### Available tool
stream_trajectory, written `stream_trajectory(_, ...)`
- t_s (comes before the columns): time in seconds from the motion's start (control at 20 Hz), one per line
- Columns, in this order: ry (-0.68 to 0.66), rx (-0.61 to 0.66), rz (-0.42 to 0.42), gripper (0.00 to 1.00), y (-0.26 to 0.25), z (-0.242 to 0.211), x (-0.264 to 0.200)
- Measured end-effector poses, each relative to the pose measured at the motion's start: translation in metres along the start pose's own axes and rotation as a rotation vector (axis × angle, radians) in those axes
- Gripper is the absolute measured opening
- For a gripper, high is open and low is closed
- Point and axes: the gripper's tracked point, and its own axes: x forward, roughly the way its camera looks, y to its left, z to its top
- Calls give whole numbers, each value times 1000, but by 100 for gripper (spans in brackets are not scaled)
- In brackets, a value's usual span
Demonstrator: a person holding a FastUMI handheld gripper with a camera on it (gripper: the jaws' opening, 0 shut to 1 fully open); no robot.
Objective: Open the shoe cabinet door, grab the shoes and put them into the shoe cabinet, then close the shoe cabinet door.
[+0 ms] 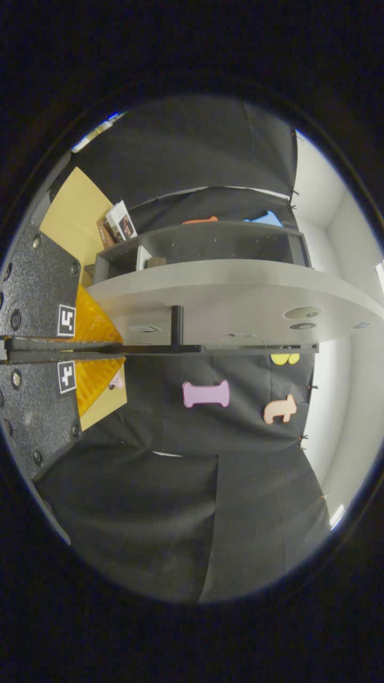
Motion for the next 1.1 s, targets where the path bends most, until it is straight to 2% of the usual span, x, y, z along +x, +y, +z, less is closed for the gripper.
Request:
stream_trajectory(0.1,-4,16,-14,4,-22,2,5)
stream_trajectory(0.45,-3,67,77,4,-35,-1,7)
stream_trajectory(0.6,-7,51,46,6,-40,-4,-1)
stream_trajectory(0.7,-24,50,14,13,-47,-6,-14)
stream_trajectory(0.75,-41,45,-19,22,-55,-6,-22)
stream_trajectory(0.8,-61,43,-56,24,-61,-3,-31)
stream_trajectory(0.9,-101,56,-97,38,-62,0,-48)
stream_trajectory(1.05,-114,55,-145,94,-55,-8,-69)
stream_trajectory(1.1,-118,47,-165,95,-50,-12,-75)
